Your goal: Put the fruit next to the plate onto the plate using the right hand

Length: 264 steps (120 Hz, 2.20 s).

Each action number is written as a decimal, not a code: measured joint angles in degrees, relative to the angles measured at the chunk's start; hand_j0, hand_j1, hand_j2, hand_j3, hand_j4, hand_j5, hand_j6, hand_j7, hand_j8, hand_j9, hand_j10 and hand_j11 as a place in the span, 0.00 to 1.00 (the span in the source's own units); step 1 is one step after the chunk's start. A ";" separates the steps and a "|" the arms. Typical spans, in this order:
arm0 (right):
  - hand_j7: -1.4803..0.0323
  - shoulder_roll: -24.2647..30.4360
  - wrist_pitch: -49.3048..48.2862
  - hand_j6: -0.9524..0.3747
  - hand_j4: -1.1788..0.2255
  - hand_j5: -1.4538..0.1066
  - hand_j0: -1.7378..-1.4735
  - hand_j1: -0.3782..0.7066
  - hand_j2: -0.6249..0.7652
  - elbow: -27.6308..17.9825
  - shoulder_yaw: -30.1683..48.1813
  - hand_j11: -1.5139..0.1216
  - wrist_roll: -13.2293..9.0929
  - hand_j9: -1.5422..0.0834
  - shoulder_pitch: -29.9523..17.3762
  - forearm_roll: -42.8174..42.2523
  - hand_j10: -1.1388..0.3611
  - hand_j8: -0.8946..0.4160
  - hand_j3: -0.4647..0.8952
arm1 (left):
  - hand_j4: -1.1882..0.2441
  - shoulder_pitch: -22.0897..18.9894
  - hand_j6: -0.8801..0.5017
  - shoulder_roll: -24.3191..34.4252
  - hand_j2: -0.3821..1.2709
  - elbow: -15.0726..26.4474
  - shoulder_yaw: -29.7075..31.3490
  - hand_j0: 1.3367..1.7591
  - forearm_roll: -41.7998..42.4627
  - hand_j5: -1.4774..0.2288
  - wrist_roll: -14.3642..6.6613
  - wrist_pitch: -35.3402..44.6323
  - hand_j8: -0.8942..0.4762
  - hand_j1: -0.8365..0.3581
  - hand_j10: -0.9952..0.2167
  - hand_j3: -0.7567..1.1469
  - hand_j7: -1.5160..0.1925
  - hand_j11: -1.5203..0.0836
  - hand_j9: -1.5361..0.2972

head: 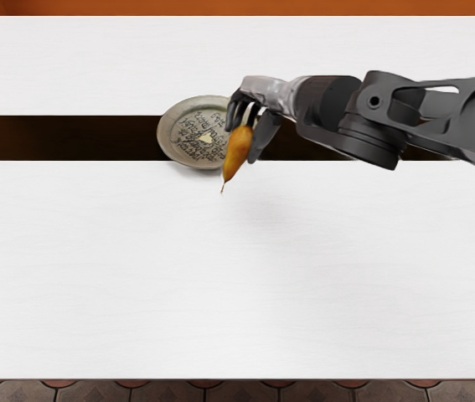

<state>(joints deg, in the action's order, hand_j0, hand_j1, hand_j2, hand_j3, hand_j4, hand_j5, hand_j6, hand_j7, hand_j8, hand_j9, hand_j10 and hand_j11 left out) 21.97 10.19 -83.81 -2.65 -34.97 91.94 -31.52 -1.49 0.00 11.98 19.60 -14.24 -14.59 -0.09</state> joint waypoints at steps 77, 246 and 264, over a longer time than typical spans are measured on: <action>0.29 -10.77 -5.25 0.34 0.28 0.25 0.32 0.55 0.60 17.62 -0.48 0.27 -0.03 0.29 4.97 3.80 0.24 0.32 0.34 | 0.83 0.79 0.64 0.00 0.23 -0.02 0.03 0.76 0.00 0.87 0.00 0.00 0.65 0.99 0.82 0.40 0.89 0.95 0.84; 0.30 -21.97 -12.69 0.34 0.29 0.25 0.31 0.59 0.71 47.29 -4.17 0.26 0.01 0.28 6.55 4.07 0.26 0.32 0.34 | 0.83 2.32 0.64 0.00 0.23 -0.02 0.16 0.76 0.00 0.87 0.00 0.00 0.65 0.99 0.82 0.40 0.89 0.95 0.84; 0.30 -21.97 -13.31 0.34 0.29 0.25 0.31 0.58 0.70 47.93 -3.90 0.25 0.00 0.28 7.05 4.15 0.26 0.31 0.34 | 0.83 2.29 0.64 0.00 0.23 -0.02 0.17 0.76 0.00 0.87 0.00 0.00 0.65 0.99 0.82 0.40 0.89 0.95 0.84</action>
<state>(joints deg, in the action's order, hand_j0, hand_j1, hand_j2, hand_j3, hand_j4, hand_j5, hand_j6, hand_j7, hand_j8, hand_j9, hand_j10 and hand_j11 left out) 0.00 -3.12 -35.88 -6.56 -34.97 98.99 -27.37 0.79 0.00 11.96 19.77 -14.24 -14.59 -0.09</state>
